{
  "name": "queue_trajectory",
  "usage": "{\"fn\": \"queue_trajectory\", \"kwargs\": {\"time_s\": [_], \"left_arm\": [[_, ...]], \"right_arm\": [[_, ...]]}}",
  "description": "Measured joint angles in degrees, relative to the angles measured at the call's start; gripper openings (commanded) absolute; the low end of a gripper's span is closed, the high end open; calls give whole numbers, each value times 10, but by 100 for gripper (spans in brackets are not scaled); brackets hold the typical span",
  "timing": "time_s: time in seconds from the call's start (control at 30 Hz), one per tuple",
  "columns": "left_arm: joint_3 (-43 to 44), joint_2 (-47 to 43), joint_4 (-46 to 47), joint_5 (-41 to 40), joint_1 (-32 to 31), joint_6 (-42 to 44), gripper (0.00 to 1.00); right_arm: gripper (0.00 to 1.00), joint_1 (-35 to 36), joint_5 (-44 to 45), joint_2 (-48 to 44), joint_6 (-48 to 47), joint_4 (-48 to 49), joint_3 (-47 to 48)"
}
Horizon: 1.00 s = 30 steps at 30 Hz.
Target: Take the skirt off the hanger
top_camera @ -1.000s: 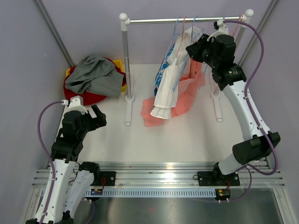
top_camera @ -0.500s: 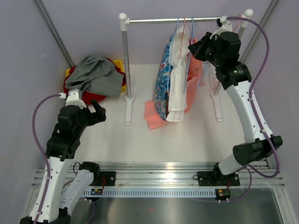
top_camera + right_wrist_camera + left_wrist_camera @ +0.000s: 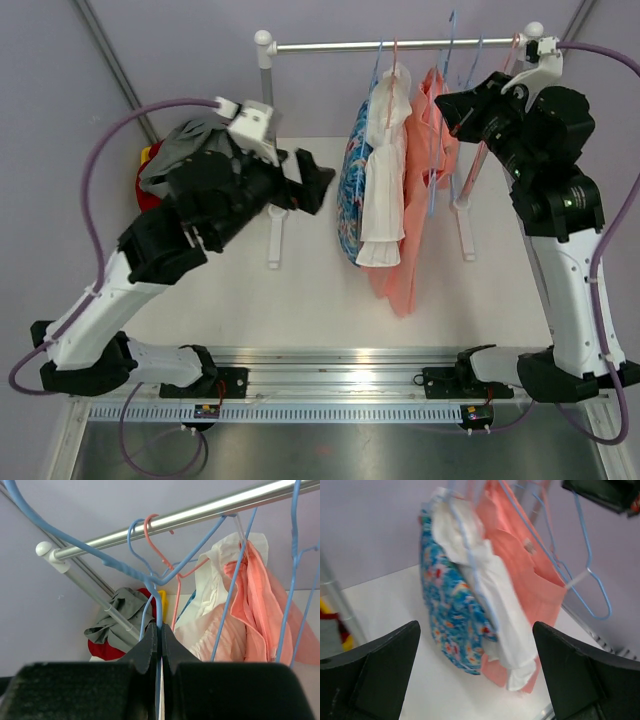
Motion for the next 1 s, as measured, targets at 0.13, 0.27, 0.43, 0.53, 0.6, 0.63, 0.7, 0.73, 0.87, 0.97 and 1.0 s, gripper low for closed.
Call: {"fn": "queue_trajectory", "kwargs": {"time_s": [0.13, 0.27, 0.43, 0.53, 0.6, 0.63, 0.7, 0.73, 0.87, 0.97, 1.0], "left_arm": [[-71, 33, 63, 17, -100, 26, 99], [-180, 39, 143, 52, -147, 25, 99], [-243, 56, 235, 73, -186, 19, 99], [-243, 76, 291, 85, -200, 17, 99], [-242, 94, 326, 95, -206, 14, 99], [-240, 103, 340, 101, -209, 11, 99], [-233, 123, 361, 109, -212, 7, 99], [-228, 136, 370, 115, -213, 3, 99], [-200, 185, 397, 119, -226, -5, 98], [-188, 210, 410, 100, -240, -8, 65], [-187, 217, 413, 91, -244, -11, 56]], "right_arm": [[0, 0, -2, -39, 3, -26, -5], [0, 0, -4, -67, 7, -49, -5], [0, 0, -6, -82, 11, -85, 17], [0, 0, -10, -88, 18, -92, 20], [0, 0, -16, -94, 23, -99, 20], [0, 0, -17, -97, 25, -103, 20], [0, 0, -19, -103, 29, -105, 20], [0, 0, -19, -106, 31, -106, 20], [0, 0, -20, -114, 37, -108, 21], [0, 0, -21, -115, 38, -115, 25], [0, 0, -20, -114, 39, -117, 29]]}}
